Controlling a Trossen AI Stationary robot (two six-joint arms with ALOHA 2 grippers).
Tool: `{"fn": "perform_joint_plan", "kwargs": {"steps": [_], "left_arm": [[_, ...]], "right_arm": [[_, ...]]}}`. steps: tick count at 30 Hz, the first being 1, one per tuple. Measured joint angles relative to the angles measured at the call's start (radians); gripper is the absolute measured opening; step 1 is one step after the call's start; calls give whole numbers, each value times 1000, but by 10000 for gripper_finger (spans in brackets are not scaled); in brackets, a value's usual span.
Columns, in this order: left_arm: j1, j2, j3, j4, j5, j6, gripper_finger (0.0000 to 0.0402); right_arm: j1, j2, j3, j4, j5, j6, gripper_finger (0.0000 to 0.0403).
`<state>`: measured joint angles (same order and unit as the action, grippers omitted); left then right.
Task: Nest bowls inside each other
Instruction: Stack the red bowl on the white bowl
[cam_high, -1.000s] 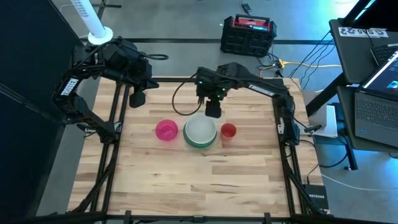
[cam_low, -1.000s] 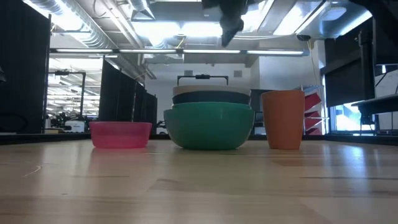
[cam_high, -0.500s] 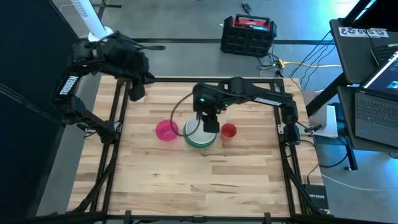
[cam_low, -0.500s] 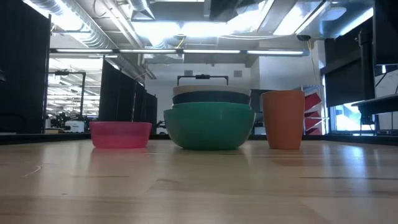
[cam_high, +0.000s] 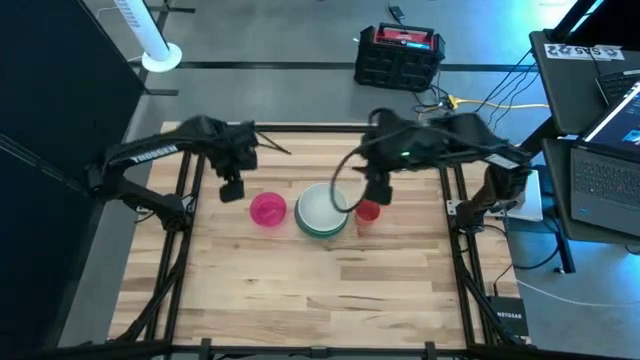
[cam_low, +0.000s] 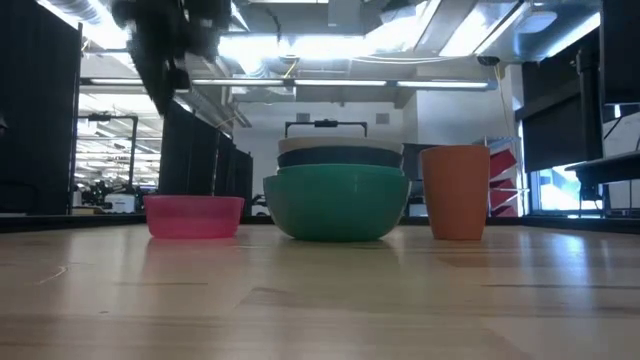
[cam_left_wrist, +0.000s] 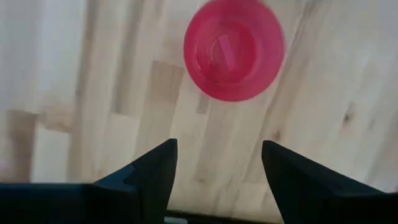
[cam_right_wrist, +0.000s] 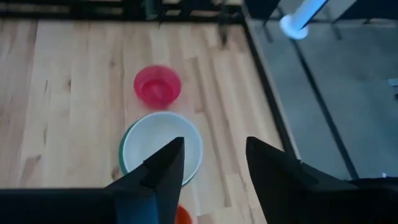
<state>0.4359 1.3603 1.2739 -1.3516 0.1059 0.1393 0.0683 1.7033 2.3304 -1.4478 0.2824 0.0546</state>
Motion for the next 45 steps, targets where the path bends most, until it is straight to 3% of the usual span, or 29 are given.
{"fn": "perform_joint_plan", "kwargs": {"steps": [11, 27, 41, 45], "left_arm": [[-18, 63, -308, 398, -10, -174, 221], [-25, 259, -318, 541, -43, -189, 216], [-32, 261, -251, 462, -16, -159, 3], [-54, 196, -114, 308, -16, -139, 0]], "right_arm": [[19, -126, 0, 0, 94, 65, 161], [19, -126, 0, -66, 101, 54, 161], [18, -141, 0, -124, 137, 65, 161], [18, -183, 0, -124, 184, 70, 161]]}}
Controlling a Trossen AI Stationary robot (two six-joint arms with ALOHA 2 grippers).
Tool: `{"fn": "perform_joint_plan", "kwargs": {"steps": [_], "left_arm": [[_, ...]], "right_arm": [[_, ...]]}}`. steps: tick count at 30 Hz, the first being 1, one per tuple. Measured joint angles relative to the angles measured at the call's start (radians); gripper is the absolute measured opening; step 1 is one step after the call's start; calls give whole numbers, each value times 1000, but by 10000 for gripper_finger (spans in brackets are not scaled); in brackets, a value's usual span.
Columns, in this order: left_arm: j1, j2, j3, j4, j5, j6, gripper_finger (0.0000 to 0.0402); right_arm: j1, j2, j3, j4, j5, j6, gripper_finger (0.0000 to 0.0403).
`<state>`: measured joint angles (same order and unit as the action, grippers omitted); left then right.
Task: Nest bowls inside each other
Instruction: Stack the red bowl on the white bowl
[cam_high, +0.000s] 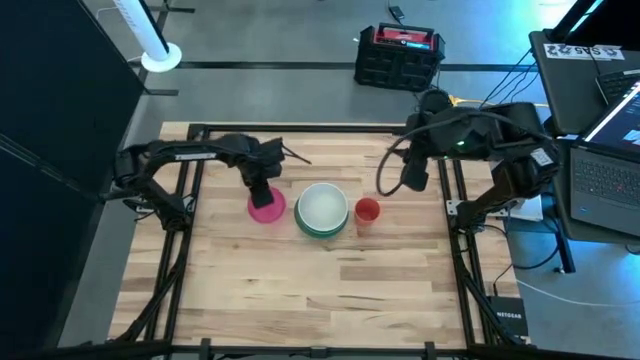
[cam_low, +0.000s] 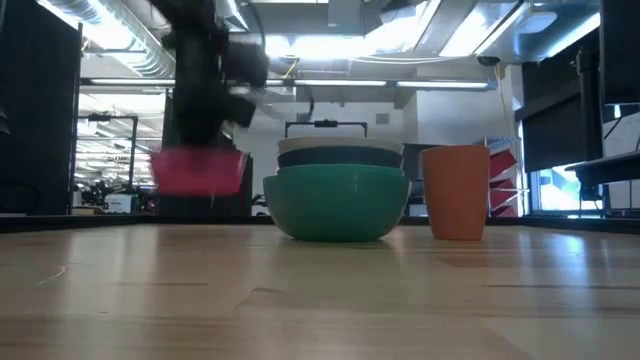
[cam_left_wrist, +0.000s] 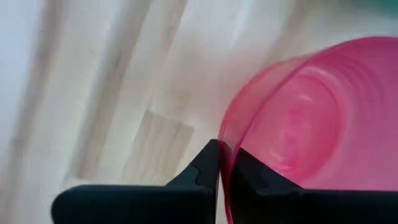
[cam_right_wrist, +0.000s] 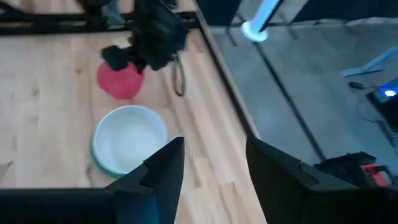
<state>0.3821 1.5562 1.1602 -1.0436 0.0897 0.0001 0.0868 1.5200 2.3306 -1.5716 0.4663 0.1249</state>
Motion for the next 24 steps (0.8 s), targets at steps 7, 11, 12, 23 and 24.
{"fn": "perform_joint_plan", "kwargs": {"steps": [7, 11, 12, 23, 24], "left_arm": [[-68, 13, 407, -216, 1, 2, 0], [-78, 92, 578, -225, 4, -20, 0], [-76, 117, 607, -220, 4, -19, 0], [-82, 383, 728, -133, 73, 41, 0], [-82, 407, 739, -125, 80, 47, 0]], "right_arm": [[0, -85, 0, 0, 49, 49, 161], [0, -97, 0, 0, 54, 50, 161], [0, -97, 0, 0, 53, 50, 161], [0, -95, 0, 0, 38, 45, 161], [0, -95, 0, 0, 35, 45, 161]]}}
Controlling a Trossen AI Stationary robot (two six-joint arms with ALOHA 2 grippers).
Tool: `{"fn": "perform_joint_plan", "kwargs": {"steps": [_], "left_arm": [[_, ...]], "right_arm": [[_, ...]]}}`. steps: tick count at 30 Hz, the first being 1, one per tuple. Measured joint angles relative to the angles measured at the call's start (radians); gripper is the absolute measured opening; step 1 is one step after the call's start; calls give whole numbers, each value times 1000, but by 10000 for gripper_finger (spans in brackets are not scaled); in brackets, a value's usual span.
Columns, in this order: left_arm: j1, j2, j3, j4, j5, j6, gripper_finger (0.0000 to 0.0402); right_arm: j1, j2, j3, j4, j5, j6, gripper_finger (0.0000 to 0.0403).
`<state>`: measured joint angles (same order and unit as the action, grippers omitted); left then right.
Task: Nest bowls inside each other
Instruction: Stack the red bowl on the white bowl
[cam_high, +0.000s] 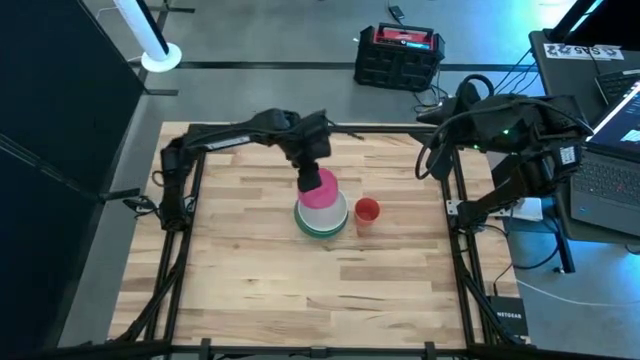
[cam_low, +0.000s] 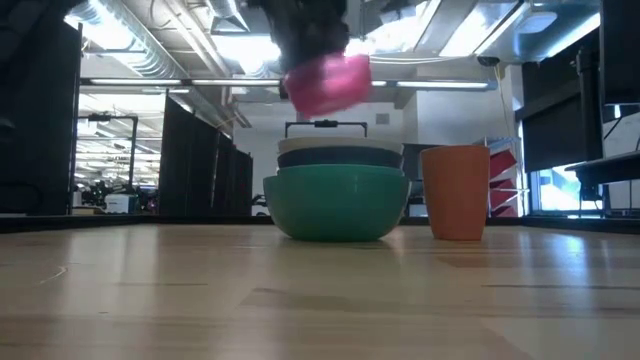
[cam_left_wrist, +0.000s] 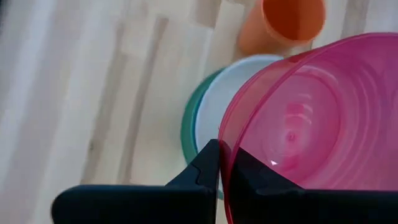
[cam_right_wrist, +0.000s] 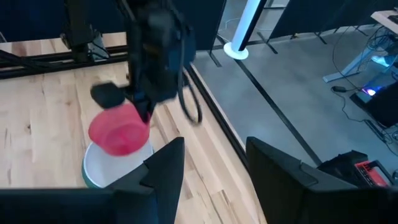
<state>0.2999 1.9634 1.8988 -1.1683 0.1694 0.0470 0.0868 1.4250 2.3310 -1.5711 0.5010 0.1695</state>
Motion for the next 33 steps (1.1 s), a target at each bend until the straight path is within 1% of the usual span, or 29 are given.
{"fn": "perform_joint_plan", "kwargs": {"steps": [2, 6, 13, 18, 32, 33], "left_arm": [[-1, 48, 21, 15, 12, 11, 0], [-3, 110, 22, 18, 38, 41, 0], [-26, 145, 22, 42, 52, 67, 8], [-41, 157, 22, 45, 52, 105, 36], [-38, 157, 22, 99, -1, 169, 127], [-38, 157, 22, 107, -3, 164, 128]], "right_arm": [[0, 0, 0, 0, -13, 1, 161], [0, 0, 0, 0, -22, 1, 161], [0, 0, 0, 0, -23, 1, 161], [0, 0, 0, 0, -25, -3, 161], [0, 0, 0, 0, -32, -18, 161], [0, 0, 0, 0, -34, -18, 161]]}}
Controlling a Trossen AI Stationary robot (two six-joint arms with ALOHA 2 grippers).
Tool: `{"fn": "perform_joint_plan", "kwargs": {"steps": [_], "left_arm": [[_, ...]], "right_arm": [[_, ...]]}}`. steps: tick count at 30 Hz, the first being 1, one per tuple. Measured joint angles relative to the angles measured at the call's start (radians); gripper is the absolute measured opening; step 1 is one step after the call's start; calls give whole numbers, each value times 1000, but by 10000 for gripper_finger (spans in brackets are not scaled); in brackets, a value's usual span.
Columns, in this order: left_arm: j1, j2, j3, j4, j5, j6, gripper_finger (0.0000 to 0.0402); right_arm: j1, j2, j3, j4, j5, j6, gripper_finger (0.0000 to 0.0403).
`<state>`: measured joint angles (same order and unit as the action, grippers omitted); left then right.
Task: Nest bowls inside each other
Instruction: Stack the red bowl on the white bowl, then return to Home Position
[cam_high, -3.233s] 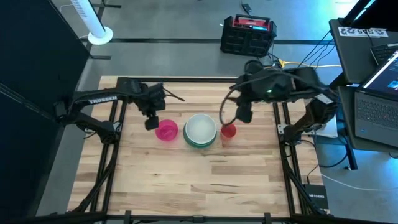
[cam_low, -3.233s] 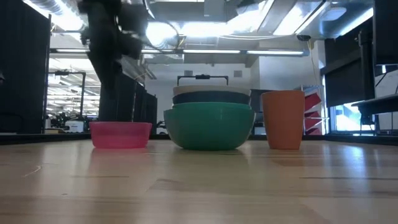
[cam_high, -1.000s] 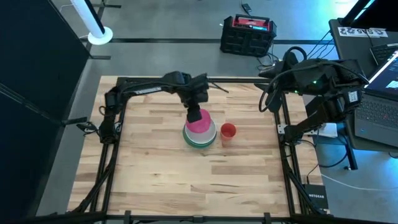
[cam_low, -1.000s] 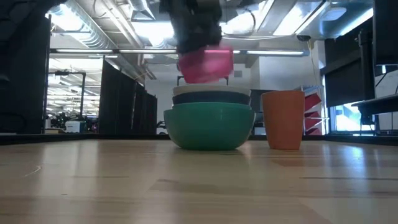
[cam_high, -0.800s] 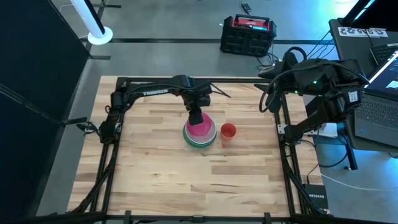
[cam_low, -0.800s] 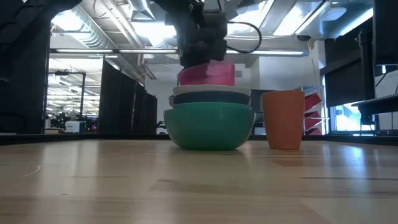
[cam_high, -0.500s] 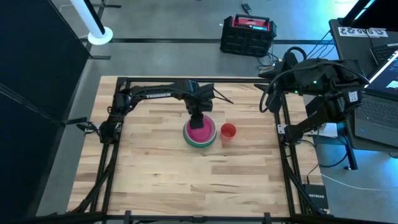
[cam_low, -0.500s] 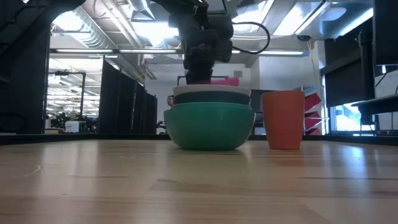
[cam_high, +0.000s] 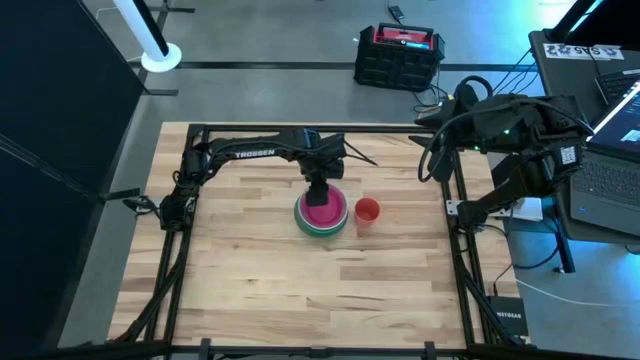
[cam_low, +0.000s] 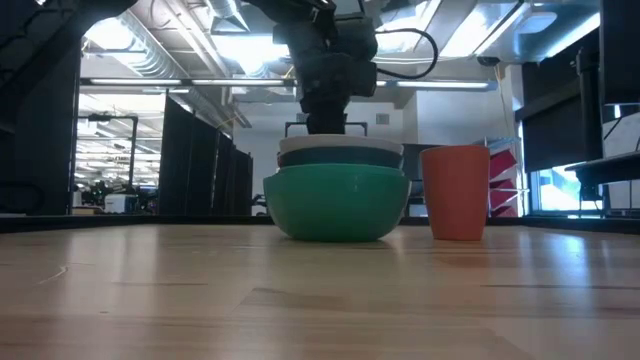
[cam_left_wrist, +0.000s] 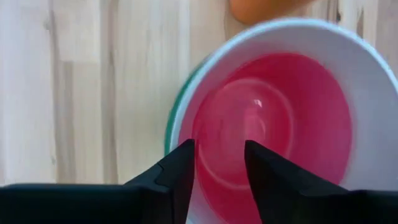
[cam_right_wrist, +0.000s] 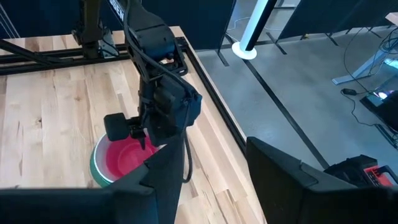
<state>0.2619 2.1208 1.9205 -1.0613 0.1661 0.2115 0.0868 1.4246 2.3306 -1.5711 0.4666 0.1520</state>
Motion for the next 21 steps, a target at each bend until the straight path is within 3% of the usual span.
{"fn": "perform_joint_plan", "kwargs": {"steps": [6, 11, 15, 21], "left_arm": [[-2, -2, 24, -40, -4, -21, 130], [-25, -18, 151, -156, -8, 4, 127], [-52, -108, 275, -180, -23, 8, 102], [-61, -317, 293, -322, -23, -60, 59]], "right_arm": [[0, 0, 0, 0, -7, 0, 161], [0, 0, 0, 0, -7, -1, 161], [0, -11, 0, 1, -9, 9, 161], [0, -38, -1, 0, -12, 34, 161]]}}
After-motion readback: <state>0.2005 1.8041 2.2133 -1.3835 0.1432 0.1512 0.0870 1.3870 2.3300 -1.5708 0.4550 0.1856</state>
